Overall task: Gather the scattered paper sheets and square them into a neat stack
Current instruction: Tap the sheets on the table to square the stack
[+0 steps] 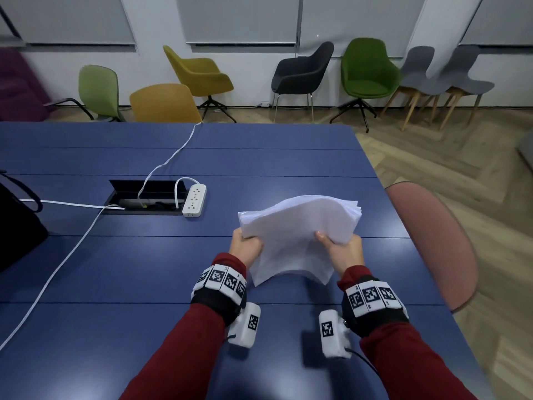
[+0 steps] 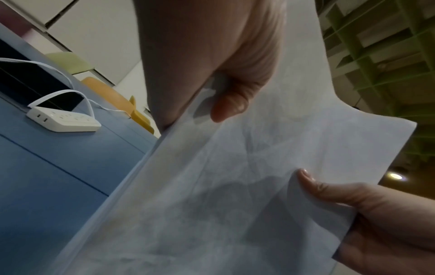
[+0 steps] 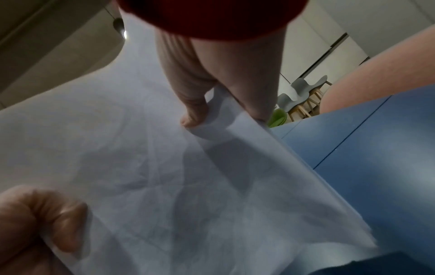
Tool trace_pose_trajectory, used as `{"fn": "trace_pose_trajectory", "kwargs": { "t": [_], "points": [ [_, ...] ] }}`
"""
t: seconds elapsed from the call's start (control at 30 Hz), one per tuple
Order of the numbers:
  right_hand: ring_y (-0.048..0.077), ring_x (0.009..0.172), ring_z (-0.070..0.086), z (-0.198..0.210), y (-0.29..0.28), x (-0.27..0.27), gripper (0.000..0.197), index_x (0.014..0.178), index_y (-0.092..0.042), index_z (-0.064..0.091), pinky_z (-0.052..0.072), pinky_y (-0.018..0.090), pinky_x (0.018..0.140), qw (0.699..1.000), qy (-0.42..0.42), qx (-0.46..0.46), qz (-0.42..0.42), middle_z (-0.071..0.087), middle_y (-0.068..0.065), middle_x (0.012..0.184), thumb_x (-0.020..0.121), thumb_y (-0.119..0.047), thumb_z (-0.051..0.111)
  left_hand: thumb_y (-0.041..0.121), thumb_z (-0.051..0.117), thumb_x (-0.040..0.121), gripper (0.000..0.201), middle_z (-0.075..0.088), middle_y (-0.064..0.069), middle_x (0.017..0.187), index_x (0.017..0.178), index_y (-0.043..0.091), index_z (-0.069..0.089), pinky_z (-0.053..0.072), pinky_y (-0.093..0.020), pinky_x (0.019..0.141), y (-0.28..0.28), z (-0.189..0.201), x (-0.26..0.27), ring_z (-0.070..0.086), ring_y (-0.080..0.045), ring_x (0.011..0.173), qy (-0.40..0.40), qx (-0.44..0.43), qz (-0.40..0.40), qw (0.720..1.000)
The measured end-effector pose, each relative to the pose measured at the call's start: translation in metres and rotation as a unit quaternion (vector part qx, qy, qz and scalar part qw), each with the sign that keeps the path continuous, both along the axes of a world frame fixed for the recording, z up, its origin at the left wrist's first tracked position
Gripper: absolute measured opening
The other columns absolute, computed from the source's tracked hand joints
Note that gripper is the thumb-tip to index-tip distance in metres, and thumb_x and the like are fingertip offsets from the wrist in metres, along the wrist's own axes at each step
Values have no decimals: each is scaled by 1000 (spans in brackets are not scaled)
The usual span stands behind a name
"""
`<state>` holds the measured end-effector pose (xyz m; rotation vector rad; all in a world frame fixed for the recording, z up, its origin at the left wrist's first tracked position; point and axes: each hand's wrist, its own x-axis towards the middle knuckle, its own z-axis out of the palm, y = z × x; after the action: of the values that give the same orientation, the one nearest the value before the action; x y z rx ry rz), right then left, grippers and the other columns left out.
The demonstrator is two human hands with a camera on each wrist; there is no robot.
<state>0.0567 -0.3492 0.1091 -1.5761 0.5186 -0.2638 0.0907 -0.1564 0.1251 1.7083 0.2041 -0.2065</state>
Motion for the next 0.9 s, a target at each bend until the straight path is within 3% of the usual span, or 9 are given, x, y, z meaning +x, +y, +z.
{"fn": "trace_pose_trajectory", "kwargs": {
  "t": [0.07,0.13,0.2,0.3,0.37,0.57,0.7,0.8,0.9],
  "points": [
    [11,74,61,-2,-3,-5,26,97,-7,62,51,15,61,1000,1,4,10,66,0,84,74,-3,76,-21,35,67,37,35,1,55,51,13,39,28,-11,36,1,-3,-3,36,-2,44,7,-1,-16,1000],
    [19,84,61,-8,-4,-10,33,103,-9,59,48,27,71,999,25,-10,39,65,4,94,75,2,72,-10,43,61,22,41,0,58,53,11,43,32,-10,35,0,-9,-5,41,-9,54,35,18,-29,999],
    [22,89,58,-14,-4,-11,30,100,-10,56,44,30,77,997,48,-23,55,62,8,98,78,6,67,-12,45,68,25,46,0,62,57,9,48,37,-9,38,1,-15,-7,46,-14,65,58,45,-33,997],
    [21,90,57,-17,-2,-8,22,102,-2,61,43,30,79,996,69,-30,52,63,13,100,81,3,67,-17,42,78,23,53,-6,76,74,2,53,45,-20,64,0,-19,-7,50,-19,82,55,55,-17,997],
    [21,90,58,-20,-3,-6,23,102,3,64,44,30,80,997,61,-30,34,63,12,98,80,3,68,-15,42,79,22,53,-5,78,87,3,52,42,-26,76,-1,-18,-9,51,-19,84,53,52,8,997],
    [20,93,56,-46,-1,-8,29,106,14,62,44,31,81,994,101,-28,33,62,15,101,80,4,68,-12,46,80,24,57,-12,89,94,-1,62,41,-28,73,0,-45,-15,53,-23,86,92,50,9,994],
    [29,101,63,-58,-7,-3,32,107,4,65,49,40,95,989,132,-55,24,68,18,109,78,-7,72,-10,47,80,27,60,-8,85,100,0,62,47,-22,62,1,-49,-12,54,-20,84,72,67,-11,995],
    [23,93,64,-61,-11,-2,25,103,0,68,50,39,94,990,124,-68,13,70,16,105,79,-8,71,-9,49,80,36,61,-7,93,115,-2,56,44,-22,72,0,-45,-10,56,-20,85,44,74,-13,996],
    [20,90,61,-64,-13,-6,24,106,-1,67,50,37,92,988,121,-93,16,69,13,101,82,-6,66,-4,52,81,32,56,-6,97,112,4,51,40,-23,75,1,-51,-10,53,-20,86,59,101,-18,993]
  ]
}}
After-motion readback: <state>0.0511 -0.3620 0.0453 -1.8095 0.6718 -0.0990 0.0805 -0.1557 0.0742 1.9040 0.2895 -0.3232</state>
